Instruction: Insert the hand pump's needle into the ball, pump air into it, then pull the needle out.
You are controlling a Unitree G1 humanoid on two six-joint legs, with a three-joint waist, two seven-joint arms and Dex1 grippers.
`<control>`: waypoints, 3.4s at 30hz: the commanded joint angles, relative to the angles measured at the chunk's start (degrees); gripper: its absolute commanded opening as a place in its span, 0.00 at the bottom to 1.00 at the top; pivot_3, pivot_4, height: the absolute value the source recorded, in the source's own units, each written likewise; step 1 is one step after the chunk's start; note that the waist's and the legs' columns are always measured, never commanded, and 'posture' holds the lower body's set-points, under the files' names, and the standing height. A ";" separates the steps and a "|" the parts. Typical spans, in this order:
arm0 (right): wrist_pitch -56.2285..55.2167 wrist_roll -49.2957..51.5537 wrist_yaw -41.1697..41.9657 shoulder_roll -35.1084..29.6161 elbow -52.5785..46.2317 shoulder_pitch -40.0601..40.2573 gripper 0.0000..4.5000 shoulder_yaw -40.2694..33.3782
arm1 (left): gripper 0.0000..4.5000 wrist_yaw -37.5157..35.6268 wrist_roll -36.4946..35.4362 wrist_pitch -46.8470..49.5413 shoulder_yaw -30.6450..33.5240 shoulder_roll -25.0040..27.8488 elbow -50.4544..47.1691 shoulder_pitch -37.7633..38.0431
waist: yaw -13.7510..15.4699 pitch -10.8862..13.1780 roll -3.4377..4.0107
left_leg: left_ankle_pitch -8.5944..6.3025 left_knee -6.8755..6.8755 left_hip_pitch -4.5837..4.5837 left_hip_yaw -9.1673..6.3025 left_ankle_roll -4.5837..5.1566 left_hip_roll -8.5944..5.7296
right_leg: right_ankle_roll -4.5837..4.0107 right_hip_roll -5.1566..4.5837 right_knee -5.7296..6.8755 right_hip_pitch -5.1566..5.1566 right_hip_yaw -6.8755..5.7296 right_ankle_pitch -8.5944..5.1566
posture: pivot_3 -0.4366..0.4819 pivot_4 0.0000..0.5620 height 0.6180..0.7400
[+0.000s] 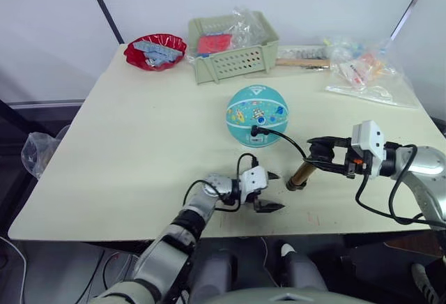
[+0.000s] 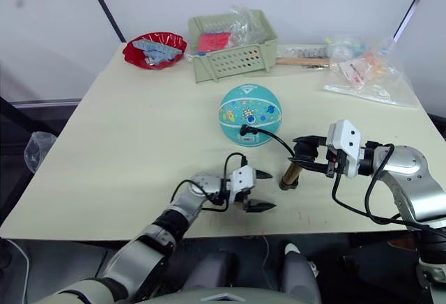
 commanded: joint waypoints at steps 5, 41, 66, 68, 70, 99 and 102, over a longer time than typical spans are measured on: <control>2.41 -2.38 -1.91 0.56 1.01 2.70 0.36 0.92 | 1.00 -8.74 -8.63 2.43 4.13 8.51 -14.43 5.32 | 0.25 0.44 0.31 | 0.01 0.04 -0.03 0.00 0.00 -0.01 | -0.01 -0.03 0.00 -0.01 0.02 0.01 | 0.48 0.27 1.00; 8.36 -1.39 0.42 -13.82 -1.46 -8.36 0.36 -7.54 | 1.00 -16.80 -31.26 24.53 17.64 27.38 -49.59 17.81 | 0.21 2.22 1.06 | 0.08 0.15 -0.96 0.25 -0.09 -0.23 | 0.05 0.01 0.14 -0.97 0.45 0.05 | 0.48 0.27 1.00; -38.57 -35.25 -4.27 -13.26 14.02 -13.32 0.36 5.53 | 1.00 -14.00 -31.78 26.38 17.76 27.01 -53.07 19.21 | 0.08 2.37 1.19 | 0.21 0.17 -0.86 0.72 -0.31 -0.31 | 0.10 0.05 0.27 -1.06 0.79 0.09 | 0.48 0.27 1.00; -39.82 -35.23 -4.24 -11.69 12.79 -11.25 0.36 7.45 | 1.00 -13.96 -31.61 26.19 17.62 26.81 -52.91 19.19 | 0.06 2.37 1.18 | 0.22 0.20 -0.85 0.74 -0.31 -0.31 | 0.10 0.05 0.35 -1.07 0.82 0.08 | 0.48 0.27 1.00; -40.38 -35.19 -4.47 -10.49 12.14 -9.62 0.36 8.56 | 1.00 -13.87 -31.51 26.11 17.48 26.64 -52.88 19.12 | 0.08 2.37 1.18 | 0.22 0.26 -0.84 0.73 -0.31 -0.31 | 0.09 0.05 0.44 -1.07 0.83 0.08 | 0.48 0.27 1.00; -14.29 6.24 -11.30 -0.07 -8.82 16.28 0.99 -10.63 | 1.00 -2.05 -32.89 33.61 18.73 18.70 -51.62 7.73 | 0.12 2.41 1.10 | 0.08 1.01 -0.67 0.90 -0.06 0.07 | -0.03 0.42 1.16 -1.04 1.29 0.20 | 0.48 0.27 1.00; -11.91 9.06 -13.12 2.37 -13.14 20.23 0.99 -12.72 | 1.00 2.32 -29.15 32.93 17.75 15.55 -46.90 1.96 | 0.40 2.43 1.06 | 0.09 1.01 -0.68 0.80 -0.07 0.06 | -0.04 0.50 1.21 -1.04 1.20 0.20 | 0.48 0.27 1.00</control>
